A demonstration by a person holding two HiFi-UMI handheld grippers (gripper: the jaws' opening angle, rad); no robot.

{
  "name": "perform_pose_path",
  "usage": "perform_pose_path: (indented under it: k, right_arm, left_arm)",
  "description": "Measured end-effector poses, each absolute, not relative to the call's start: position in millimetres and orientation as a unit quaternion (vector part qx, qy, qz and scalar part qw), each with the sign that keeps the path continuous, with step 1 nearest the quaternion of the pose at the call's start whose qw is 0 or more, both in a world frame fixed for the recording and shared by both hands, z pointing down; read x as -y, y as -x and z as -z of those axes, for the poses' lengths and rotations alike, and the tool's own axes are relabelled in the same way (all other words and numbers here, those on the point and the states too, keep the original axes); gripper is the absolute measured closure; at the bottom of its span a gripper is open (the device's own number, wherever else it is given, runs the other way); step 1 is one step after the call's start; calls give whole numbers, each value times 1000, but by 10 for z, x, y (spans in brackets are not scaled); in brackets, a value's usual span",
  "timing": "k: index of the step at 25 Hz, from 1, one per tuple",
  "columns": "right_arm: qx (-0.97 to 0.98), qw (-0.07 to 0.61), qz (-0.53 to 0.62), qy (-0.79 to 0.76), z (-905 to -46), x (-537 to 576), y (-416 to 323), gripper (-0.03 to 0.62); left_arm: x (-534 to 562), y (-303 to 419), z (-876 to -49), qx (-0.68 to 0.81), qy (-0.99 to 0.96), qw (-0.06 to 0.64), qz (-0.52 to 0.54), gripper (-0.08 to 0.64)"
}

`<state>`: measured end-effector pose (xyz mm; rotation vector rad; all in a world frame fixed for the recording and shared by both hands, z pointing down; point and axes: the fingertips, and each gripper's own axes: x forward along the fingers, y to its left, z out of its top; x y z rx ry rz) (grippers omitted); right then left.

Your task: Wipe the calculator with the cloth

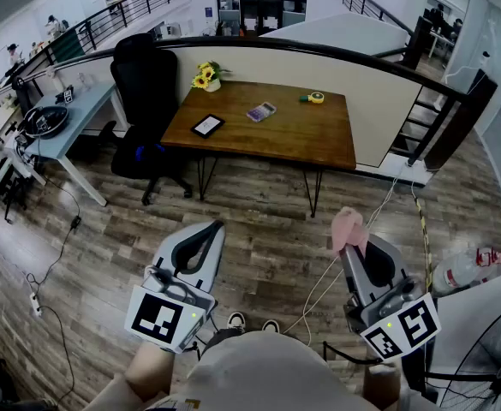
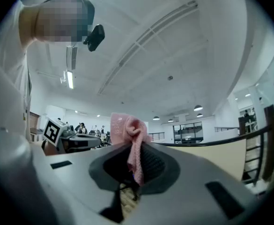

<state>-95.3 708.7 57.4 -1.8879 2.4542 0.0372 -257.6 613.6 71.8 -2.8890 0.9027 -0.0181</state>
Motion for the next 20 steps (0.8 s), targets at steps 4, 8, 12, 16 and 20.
perform_pose_path:
  k: [4, 8, 12, 16, 20]
  right_arm:
    - [-790, 32, -4, 612, -636, -7059, 905, 549]
    - [-791, 32, 6, 611, -748, -7035, 850, 549]
    - [-792, 30, 8, 609, -811, -7020, 807, 549]
    - [-795, 29, 10, 606, -883, -7031, 713, 548]
    - [-797, 36, 4, 603, -890, -7065, 614, 548]
  left_arm:
    - [-6133, 2568, -763, -299, 953, 56, 7, 558]
    - [-6145, 2526, -826, -303, 951, 55, 12, 558]
    - [-6153, 2556, -785, -323, 944, 70, -1, 557]
    - [-6175, 2469, -833, -324, 944, 66, -1, 558]
    - [-6226, 2353, -902, -332, 941, 59, 8, 558]
